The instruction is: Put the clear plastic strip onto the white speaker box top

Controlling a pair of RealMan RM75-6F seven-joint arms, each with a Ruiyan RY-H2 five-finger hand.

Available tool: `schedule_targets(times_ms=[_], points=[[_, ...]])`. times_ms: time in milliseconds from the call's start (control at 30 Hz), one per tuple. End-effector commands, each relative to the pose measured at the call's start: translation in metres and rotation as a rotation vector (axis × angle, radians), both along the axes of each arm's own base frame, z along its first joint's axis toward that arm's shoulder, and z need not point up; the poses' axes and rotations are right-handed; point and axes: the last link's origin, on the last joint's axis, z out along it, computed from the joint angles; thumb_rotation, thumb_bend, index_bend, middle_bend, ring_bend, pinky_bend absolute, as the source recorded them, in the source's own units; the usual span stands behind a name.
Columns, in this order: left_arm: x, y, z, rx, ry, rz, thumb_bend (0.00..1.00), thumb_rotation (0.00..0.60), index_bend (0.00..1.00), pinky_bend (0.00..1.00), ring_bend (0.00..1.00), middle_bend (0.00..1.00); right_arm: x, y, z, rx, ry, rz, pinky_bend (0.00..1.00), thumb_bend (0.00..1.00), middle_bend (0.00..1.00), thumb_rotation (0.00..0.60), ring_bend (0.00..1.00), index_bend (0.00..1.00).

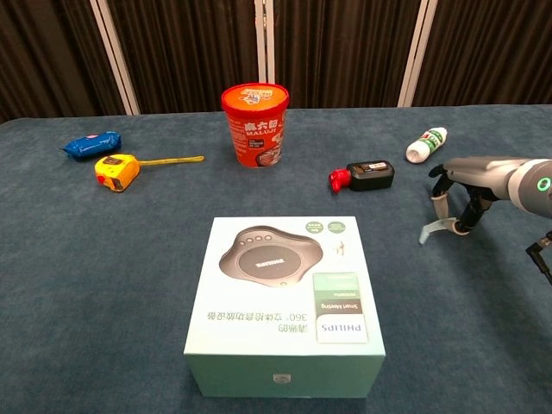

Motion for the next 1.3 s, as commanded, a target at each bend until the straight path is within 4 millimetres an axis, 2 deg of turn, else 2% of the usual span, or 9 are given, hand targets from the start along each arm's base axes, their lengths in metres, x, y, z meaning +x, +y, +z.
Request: schedule_targets(times_ms=[33,267,400,567,700,767,867,1133,1300], points=[[0.0,0.0,0.0,-0.001,-0.001,0.001,0.0,0.6,0.0,0.0,0.0,0.0,0.0,-0.001,0.001,-0.007,0.002,0.009,0.0,0.35,0.0,0.6,0.0,0.64],[0.0,0.0,0.0,-0.003,-0.001,0.002,0.0,0.6,0.0,0.0,0.0,0.0,0.007,-0.002,0.01,-0.038,-0.027,0.051,0.0,0.37,0.0,0.6,0.0,0.66],[0.0,0.0,-0.001,-0.008,-0.004,0.002,0.0,0.6,0.0,0.0,0.0,0.0,0.023,-0.003,0.031,-0.061,-0.057,0.126,0.0,0.4,0.0,0.6,0.0,0.66],[0.001,0.0,0.001,-0.006,-0.014,-0.005,0.0,0.6,0.0,0.0,0.0,0.0,0.061,0.007,0.07,-0.067,-0.091,0.279,0.0,0.44,0.0,0.6,0.0,0.66],[0.002,0.0,0.002,-0.006,-0.02,-0.005,0.0,0.6,0.0,0.0,0.0,0.0,0.088,0.023,0.088,-0.024,-0.086,0.386,0.0,0.45,0.0,0.6,0.0,0.67],[0.002,0.0,0.002,-0.006,-0.022,-0.005,0.0,0.6,0.0,0.0,0.0,0.0,0.103,0.035,0.09,0.033,-0.047,0.471,0.0,0.45,0.0,0.6,0.0,0.67],[0.001,0.0,0.002,-0.008,-0.024,-0.004,0.0,0.6,0.0,0.0,0.0,0.0,0.115,0.047,0.086,0.114,-0.009,0.542,0.0,0.45,0.0,0.6,0.0,0.67],[0.0,0.001,0.002,-0.009,-0.024,0.003,0.0,0.6,0.0,0.0,0.0,0.0,0.14,0.066,0.065,0.231,0.095,0.704,0.0,0.48,0.0,0.6,0.0,0.67],[-0.001,0.001,0.002,-0.012,-0.026,0.004,0.0,0.6,0.0,0.0,0.0,0.0,0.149,0.075,0.05,0.259,0.141,0.732,0.0,0.48,0.0,0.6,0.0,0.68]])
